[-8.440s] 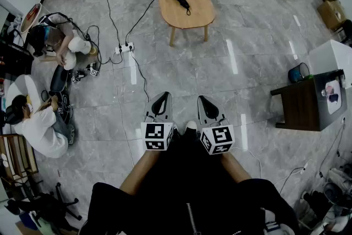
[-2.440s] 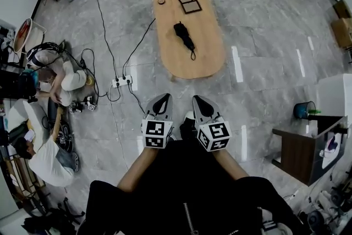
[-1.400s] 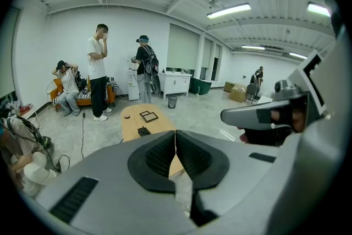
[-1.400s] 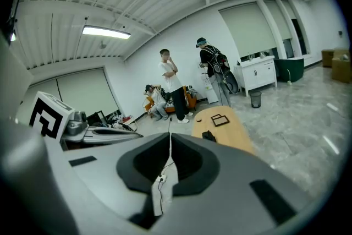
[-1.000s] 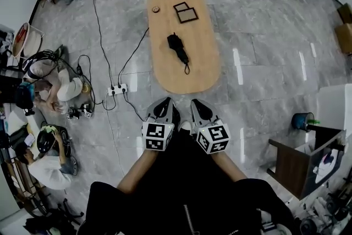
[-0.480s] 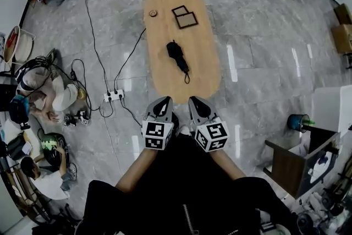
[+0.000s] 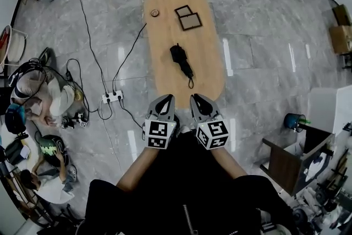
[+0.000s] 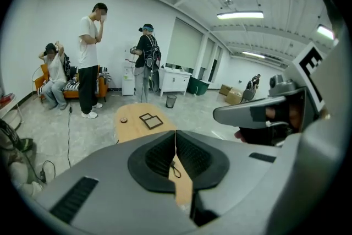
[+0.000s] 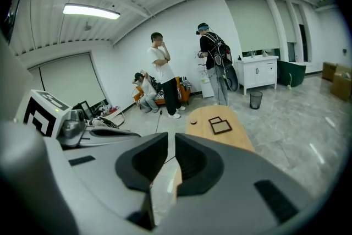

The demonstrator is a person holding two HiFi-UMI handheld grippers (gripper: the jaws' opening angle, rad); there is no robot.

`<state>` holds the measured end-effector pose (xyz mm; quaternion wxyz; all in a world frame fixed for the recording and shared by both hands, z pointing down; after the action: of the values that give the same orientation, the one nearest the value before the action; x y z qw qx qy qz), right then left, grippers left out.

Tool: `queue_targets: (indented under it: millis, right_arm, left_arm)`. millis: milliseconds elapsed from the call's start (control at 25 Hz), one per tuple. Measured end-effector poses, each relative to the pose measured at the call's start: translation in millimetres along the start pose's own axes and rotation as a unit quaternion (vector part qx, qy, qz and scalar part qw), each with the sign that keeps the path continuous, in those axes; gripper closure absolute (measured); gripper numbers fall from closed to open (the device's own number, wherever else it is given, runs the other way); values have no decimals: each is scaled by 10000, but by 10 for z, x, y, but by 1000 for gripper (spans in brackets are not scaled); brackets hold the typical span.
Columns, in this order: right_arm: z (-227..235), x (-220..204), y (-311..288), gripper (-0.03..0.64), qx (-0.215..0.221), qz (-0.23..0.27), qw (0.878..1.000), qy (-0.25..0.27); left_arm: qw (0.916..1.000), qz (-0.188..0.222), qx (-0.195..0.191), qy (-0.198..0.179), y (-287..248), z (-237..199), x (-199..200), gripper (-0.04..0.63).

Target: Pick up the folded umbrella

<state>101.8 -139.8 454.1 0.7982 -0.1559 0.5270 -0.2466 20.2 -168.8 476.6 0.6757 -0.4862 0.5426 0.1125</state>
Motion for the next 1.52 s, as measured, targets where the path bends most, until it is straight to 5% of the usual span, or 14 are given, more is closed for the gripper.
queue_targets:
  millis: [640,1520]
  right_arm:
    - [36,260,-519,551,-236,-101,9987,432]
    - [608,-6,-1519,472,229,-736,9950,631]
  left_arm:
    - [9994,-94,-272,187,-309,-315,-113,580]
    - [9983,-240,297,431,-1040,-959,-17,580]
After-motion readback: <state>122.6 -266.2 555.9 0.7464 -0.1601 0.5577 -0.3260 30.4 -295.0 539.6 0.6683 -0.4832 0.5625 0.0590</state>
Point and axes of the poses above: the fingertips, and each gripper's own axes: y backward along the fingers, z to its right, x out of its top, the point moved 1 cm from there along y, backward along the fingers, and after that the axes turned 9 degrees about -y, right-handed, at the moved point
